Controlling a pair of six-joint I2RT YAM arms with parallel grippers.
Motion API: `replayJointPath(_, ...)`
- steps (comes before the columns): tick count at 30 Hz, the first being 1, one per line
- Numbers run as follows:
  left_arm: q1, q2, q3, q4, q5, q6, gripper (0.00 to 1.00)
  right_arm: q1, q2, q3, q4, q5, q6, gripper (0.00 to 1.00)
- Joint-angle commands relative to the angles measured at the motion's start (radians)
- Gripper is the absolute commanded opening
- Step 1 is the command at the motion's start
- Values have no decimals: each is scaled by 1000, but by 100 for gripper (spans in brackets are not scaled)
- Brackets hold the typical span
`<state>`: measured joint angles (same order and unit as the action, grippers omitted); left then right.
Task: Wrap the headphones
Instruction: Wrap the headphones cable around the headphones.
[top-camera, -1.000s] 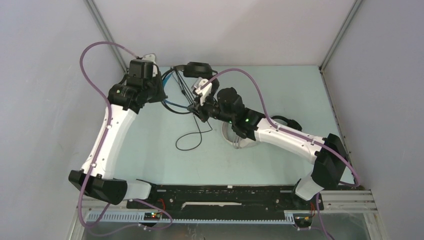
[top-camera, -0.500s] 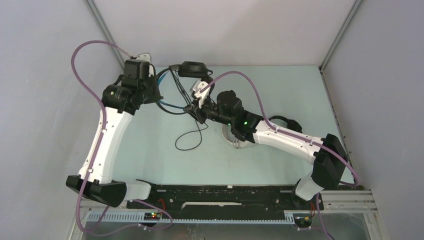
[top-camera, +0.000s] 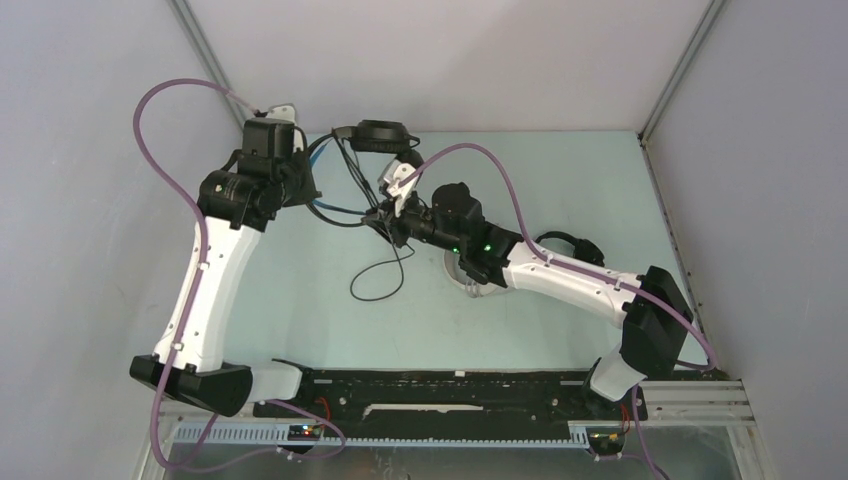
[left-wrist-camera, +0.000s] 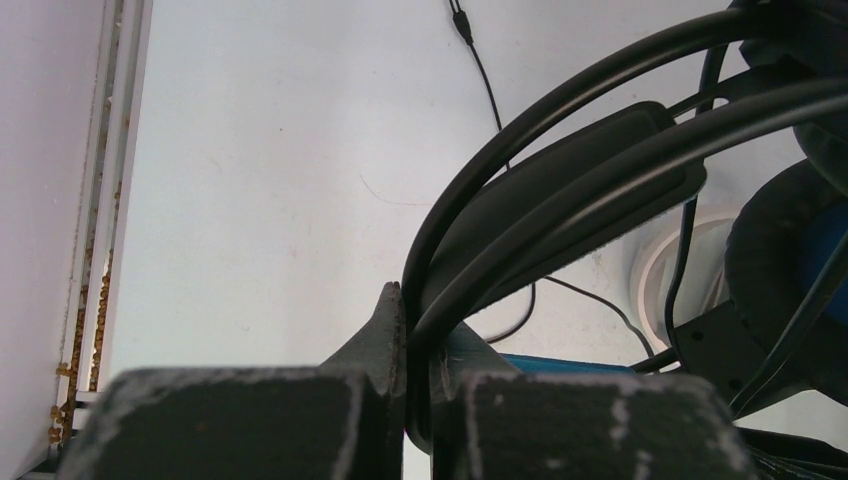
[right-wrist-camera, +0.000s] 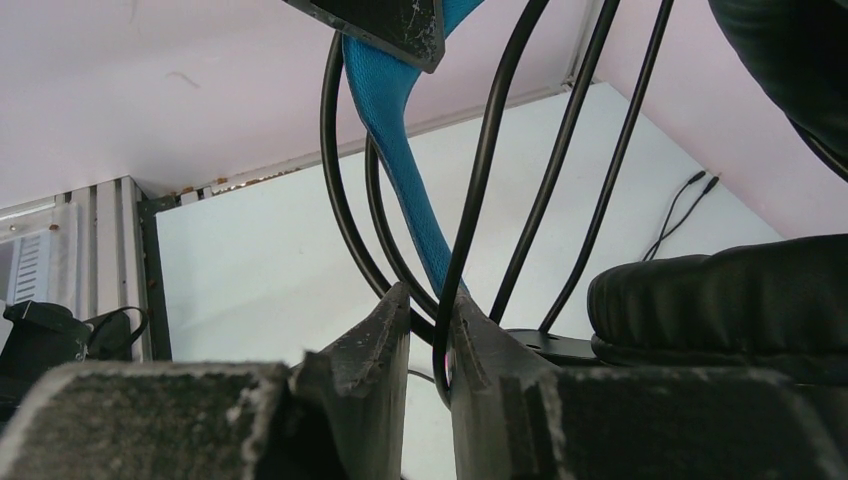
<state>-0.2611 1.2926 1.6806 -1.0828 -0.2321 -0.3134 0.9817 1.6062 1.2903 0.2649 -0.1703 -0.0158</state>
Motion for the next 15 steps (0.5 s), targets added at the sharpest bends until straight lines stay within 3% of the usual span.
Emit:
replayJointPath(1, 5, -52, 76, 110, 19, -28, 0, 3, 3, -14, -4, 21, 6, 23)
replayJointPath(15, 5, -48, 94, 105, 33, 18, 0, 6, -95, -13, -82, -9, 6, 46)
